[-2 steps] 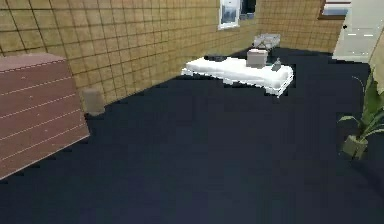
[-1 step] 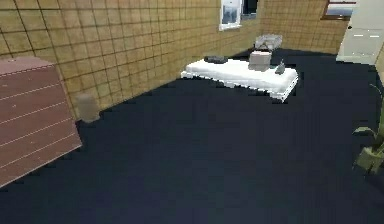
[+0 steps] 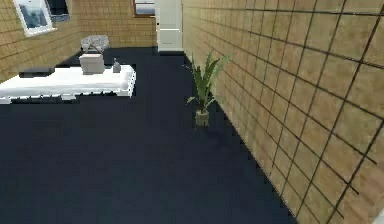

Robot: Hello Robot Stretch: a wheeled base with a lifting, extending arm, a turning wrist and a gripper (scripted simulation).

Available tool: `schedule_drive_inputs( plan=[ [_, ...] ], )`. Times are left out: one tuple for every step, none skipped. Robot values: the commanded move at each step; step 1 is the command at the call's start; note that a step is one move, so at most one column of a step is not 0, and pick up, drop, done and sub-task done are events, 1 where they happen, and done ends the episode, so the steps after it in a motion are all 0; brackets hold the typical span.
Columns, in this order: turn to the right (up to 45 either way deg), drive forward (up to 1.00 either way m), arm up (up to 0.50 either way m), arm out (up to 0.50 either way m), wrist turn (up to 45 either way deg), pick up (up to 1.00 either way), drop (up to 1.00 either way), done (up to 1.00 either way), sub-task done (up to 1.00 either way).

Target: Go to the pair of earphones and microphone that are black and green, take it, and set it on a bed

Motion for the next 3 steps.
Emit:
schedule_drive_inputs(
  plan=[
    [42.0, 0.00, 0.00, 0.00, 0.0, 0.00, 0.00, 0.00, 0.00],
    [0.0, 0.05, 0.00, 0.00, 0.0, 0.00, 0.00, 0.00, 0.00],
    [-45.0, 0.00, 0.00, 0.00, 0.0, 0.00, 0.00, 0.00, 0.00]
  ],
)
